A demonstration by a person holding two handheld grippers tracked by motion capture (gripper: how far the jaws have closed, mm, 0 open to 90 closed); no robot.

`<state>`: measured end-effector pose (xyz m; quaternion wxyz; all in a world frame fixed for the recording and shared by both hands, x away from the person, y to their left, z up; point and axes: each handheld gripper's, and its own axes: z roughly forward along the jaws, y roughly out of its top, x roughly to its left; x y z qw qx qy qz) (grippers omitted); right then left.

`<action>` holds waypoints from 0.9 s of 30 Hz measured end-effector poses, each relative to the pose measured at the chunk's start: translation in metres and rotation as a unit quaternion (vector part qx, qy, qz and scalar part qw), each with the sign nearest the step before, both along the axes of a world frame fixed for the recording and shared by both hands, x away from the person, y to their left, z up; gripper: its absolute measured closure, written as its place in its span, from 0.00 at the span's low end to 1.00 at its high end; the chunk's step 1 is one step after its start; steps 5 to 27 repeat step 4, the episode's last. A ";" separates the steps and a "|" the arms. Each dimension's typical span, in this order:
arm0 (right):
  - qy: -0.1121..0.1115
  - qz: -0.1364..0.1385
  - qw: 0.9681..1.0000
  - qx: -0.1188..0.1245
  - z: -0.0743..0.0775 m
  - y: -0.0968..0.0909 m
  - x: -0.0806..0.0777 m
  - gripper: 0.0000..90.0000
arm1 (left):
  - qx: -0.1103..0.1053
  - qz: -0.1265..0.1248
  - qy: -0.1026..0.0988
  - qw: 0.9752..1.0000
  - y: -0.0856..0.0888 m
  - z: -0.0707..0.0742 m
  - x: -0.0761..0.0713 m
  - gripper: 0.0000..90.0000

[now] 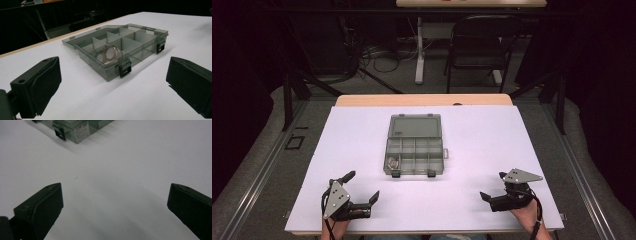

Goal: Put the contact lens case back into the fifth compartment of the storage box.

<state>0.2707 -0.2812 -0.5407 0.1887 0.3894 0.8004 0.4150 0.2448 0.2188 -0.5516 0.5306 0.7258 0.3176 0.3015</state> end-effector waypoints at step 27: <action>-0.012 -0.004 1.000 0.009 0.000 -0.003 -0.005 0.00 | 0.002 0.000 0.002 1.000 -0.001 -0.001 0.004 0.00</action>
